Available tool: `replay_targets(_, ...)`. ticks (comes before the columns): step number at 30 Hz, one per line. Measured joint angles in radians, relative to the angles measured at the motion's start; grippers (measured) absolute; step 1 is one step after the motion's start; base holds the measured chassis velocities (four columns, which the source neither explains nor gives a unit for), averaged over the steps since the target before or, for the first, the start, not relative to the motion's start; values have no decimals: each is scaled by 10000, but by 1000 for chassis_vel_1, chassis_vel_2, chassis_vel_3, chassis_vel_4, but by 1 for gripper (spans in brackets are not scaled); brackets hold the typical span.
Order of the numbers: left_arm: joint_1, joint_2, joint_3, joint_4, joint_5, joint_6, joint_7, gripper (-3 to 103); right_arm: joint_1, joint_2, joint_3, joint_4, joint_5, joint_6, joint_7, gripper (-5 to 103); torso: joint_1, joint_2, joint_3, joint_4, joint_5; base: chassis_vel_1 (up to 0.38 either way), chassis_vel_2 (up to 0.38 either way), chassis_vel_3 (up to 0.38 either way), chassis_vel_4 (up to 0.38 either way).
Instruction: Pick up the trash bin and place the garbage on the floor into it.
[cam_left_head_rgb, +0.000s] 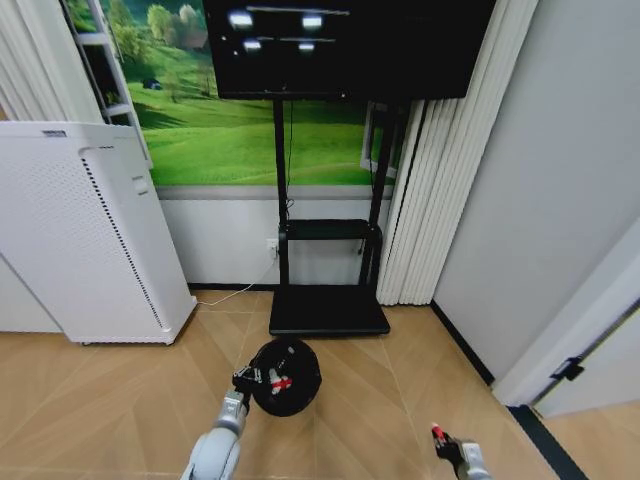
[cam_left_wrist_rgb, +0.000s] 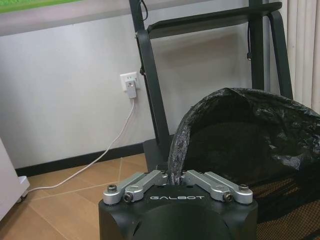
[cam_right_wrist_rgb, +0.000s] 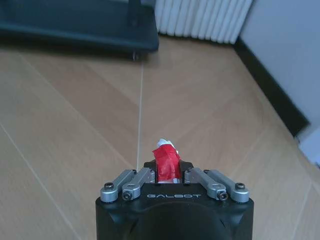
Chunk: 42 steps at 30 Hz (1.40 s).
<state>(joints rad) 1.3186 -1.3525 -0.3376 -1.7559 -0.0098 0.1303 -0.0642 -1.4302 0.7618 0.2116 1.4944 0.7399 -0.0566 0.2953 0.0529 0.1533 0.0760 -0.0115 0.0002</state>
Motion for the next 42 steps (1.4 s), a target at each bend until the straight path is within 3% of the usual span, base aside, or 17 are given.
replay_targets(5, -194, -170, 277, 116, 40, 37, -35, 3, -18, -489, 212, 1066, -361, 663, -460, 20, 0, 2, 1, 2, -3, 0, 0, 0, 0)
replay_targets(8, -490, -376, 620, 368, 121, 44, -63, 3, 55, -600, 364, 1809, -639, 1663, -1262, 20, 0, 2, 0, -1, -2, 0, 0, 0, 0)
replay_targets(15, -834, -565, 933, 682, 165, 47, -80, 3, 185, -739, 509, 2569, -945, 2670, -2385, 20, 0, 2, 0, 0, -2, 0, 0, 0, 0)
replay_targets(17, -1082, -679, 1101, 883, 181, 48, -98, 3, 230, -820, 562, 2992, -842, 3139, -3019, 20, 0, 2, 1, 0, -1, 0, 0, 0, 0)
replay_targets(24, -1365, -833, 1421, 1134, 203, 50, -131, 3, 304, -842, 589, 3362, -584, 3603, -3871, 20, 0, 2, 1, -1, -1, 0, 0, 0, 0)
replay_targets(25, -1456, -906, 1600, 1242, 232, 50, -151, 3, 359, -833, 527, 3468, -491, 3828, -4379, 20, 0, 2, 0, 0, -3, 0, 0, 0, 0)
replay_targets(30, -1719, -1222, 2170, 1680, 379, -60, -176, 3, 624, -473, -68, 3652, -368, 4083, -5202, 20, 0, 2, 0, -1, -1, 0, 0, 0, 0)
replay_targets(42, -1906, -1464, 2758, 2016, 549, -133, -182, 3, 1258, 205, -556, 2886, -787, 4095, -5292, 20, 1, 2, 0, -1, -1, 0, 0, 0, 0)
